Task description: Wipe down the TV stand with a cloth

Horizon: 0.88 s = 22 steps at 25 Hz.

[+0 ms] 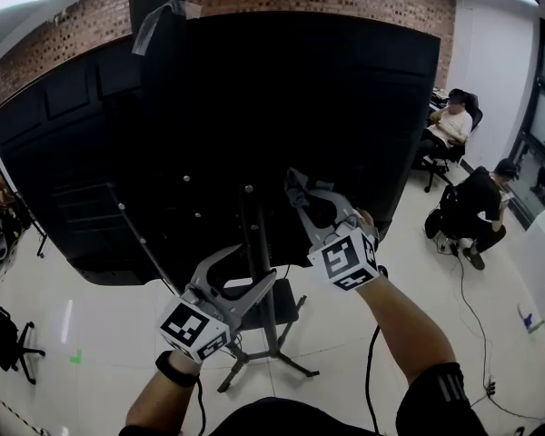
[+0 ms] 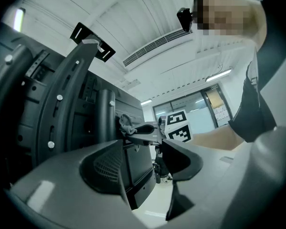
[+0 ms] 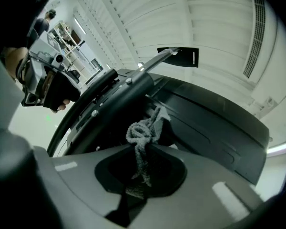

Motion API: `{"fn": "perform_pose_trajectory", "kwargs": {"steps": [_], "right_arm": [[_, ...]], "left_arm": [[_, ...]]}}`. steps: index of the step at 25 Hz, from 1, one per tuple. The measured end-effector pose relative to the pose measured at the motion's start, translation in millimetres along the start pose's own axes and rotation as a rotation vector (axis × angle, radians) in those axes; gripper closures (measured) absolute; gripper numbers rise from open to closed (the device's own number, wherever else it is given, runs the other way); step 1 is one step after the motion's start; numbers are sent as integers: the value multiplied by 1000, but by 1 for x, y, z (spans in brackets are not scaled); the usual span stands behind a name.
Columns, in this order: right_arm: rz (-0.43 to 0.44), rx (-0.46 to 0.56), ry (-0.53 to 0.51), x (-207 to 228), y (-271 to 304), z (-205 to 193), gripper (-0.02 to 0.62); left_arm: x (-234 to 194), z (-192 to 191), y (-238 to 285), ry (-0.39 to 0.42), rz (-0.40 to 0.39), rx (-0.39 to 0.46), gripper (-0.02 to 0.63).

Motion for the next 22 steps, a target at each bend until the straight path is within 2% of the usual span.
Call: {"fn": "perform_pose_trajectory", "kwargs": {"steps": [14,18,22], "right_arm": [[-149,-110,61,76,-48,-65,561],[-149,-103,65,78,-52,-63,560],[-127,-40,62,66,-53,-34,560]], "left_arm": [[30,-4,37,-6,-60,3,325],[33,-6,34,-3,-51,-5,325],[25,-7,21,4,-27,-9,325]]}}
Point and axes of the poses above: the fingertips, and each gripper's own axes: y forward along the fingers, x to its right, z out of its top, the point moved 1 cm from there along -y, backward along the fingers, and after that the axes turned 3 degrees about y, right-handed, at the moved point
